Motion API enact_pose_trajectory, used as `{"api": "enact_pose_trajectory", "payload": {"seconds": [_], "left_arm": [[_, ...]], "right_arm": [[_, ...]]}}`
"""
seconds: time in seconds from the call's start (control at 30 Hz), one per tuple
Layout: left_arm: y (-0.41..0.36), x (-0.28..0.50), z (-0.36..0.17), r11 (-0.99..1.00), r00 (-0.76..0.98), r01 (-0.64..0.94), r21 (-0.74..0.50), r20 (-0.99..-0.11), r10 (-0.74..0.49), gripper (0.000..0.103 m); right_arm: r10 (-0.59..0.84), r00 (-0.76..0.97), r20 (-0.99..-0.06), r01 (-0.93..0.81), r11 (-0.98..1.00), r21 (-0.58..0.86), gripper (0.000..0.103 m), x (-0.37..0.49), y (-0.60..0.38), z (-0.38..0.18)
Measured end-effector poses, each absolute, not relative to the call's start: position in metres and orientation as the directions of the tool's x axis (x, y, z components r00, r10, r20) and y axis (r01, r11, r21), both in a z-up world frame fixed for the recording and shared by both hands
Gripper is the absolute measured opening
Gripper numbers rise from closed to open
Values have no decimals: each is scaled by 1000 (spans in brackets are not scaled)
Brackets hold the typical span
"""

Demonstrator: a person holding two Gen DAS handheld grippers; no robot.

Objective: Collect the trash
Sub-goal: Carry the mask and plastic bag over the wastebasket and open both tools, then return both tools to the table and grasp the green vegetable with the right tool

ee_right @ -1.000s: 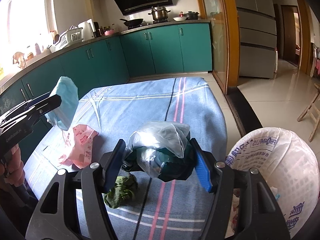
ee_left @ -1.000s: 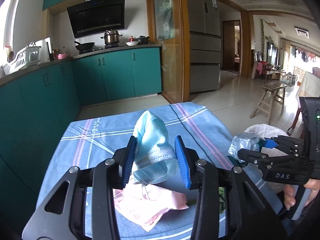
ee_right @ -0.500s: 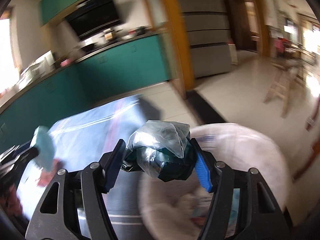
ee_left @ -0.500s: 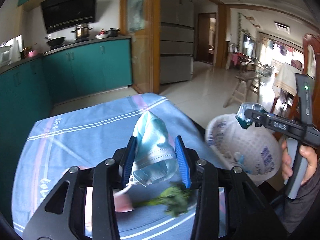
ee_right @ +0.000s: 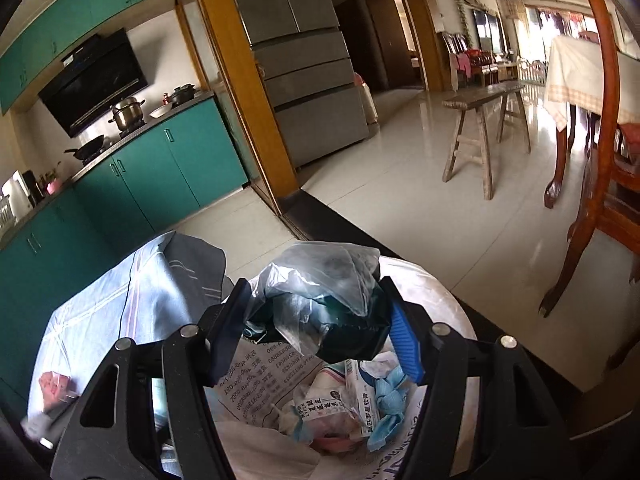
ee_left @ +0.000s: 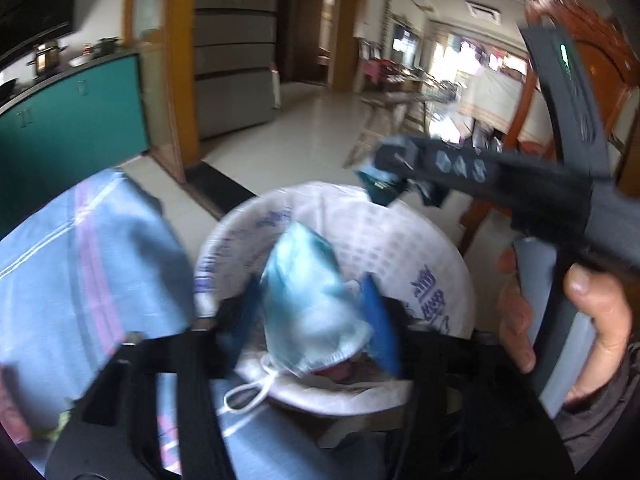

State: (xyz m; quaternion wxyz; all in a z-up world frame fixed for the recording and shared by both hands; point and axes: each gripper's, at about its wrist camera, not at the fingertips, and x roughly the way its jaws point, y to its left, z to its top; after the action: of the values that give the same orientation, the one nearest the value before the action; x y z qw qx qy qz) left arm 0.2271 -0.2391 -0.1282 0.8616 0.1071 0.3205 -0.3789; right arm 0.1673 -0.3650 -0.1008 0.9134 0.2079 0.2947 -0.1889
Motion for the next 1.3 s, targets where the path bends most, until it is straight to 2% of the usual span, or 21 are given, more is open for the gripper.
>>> {"api": "enact_pose_trajectory", "payload": {"seconds": [0.13,0.27,0.37,0.53,0.67,0.73,0.8,0.9,1.0,1.3], "left_arm": [[-247,229,-140,704,537,710,6,-652,-535,68],[-225,234,-134,764,615,641,68,-641,-459,70],[-199,238,-123,805,685,575,150,-626,-373,71],[-121,248,-97,873,767,442,206,-591,-249,78],[-45,261,-88,931,806,308,194,-574,-146,82],[-16,266,-87,949,811,252,187,-576,-102,83],[21,274,-88,974,803,177,139,-593,-61,83],[57,275,-87,991,806,104,84,-591,-35,83],[75,268,-81,992,821,74,100,-571,-3,84],[81,261,-89,991,807,67,116,-591,15,87]], "right_arm": [[-208,745,-634,473,834,283,67,169,-368,-104],[-194,747,-635,468,833,296,76,171,-367,-104],[-187,752,-632,464,831,307,83,173,-363,-104],[-126,766,-631,398,863,311,86,183,-341,-104],[63,764,-642,178,936,304,86,207,-285,-105],[212,720,-661,-10,955,296,86,219,-236,-111],[300,667,-682,-152,951,269,86,225,-191,-116],[332,619,-712,-295,938,181,86,224,-135,-121],[351,558,-752,-367,917,155,86,227,-102,-130],[296,509,-808,-400,913,82,86,228,-63,-150]]}}
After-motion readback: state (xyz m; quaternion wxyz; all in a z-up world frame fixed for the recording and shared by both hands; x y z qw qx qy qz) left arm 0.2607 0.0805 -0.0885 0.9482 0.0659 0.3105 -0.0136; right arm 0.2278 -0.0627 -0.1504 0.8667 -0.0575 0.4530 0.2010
